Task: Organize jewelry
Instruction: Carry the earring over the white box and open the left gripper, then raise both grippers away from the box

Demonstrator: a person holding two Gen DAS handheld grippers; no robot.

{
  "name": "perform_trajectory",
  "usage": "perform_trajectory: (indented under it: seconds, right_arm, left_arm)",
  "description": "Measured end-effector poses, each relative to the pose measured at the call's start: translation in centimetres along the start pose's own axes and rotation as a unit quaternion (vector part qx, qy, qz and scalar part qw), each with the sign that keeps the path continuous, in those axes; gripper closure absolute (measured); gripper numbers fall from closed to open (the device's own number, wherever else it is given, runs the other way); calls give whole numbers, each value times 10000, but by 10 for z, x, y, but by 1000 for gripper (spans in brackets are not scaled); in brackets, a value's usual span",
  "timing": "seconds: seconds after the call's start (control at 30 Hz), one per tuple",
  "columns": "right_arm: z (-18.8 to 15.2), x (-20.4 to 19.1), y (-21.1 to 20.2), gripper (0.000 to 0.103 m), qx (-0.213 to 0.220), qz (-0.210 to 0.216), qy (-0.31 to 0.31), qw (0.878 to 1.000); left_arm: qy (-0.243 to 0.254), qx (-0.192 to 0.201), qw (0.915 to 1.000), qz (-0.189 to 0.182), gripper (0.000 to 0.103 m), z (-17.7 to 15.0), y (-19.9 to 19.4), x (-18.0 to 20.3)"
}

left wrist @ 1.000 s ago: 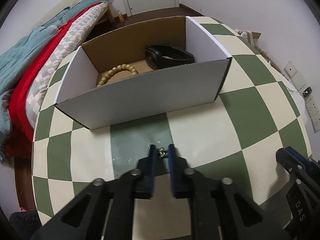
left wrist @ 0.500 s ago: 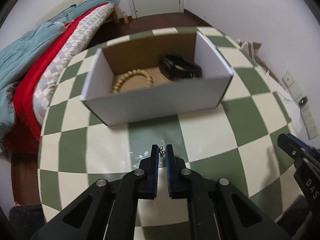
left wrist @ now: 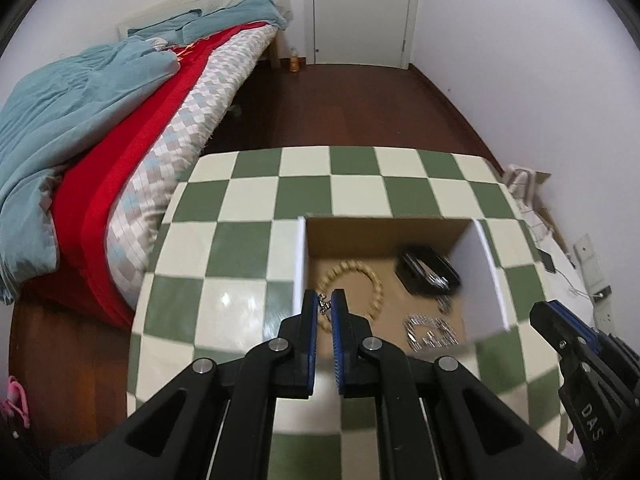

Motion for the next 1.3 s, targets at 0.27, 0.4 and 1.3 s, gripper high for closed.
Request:
perform_trajectory:
  seconds: [0.27, 0.4, 1.3]
  right_arm:
    - [15, -30, 48, 90, -213, -147, -432, 9987]
    - [18, -31, 62, 90, -279, -236, -537, 9979]
    - [31, -29, 48, 35, -572, -140, -512, 9969]
  left_arm:
    - [94, -160, 9997, 171, 99, 12, 31, -10]
    - [108, -250, 9995, 165, 99, 10, 41, -10]
    - [-44, -139, 9992, 385, 2, 19, 14, -21]
Point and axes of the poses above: each gripper's, at about its wrist camera, not at the fingertips, and y roughly the way its jaws point, x to its right, z to its top, the point moved 5 cm from there along y, roughly the way its jaws point, and after that the axes turned 14 degrees about y, right-handed, at the moved point
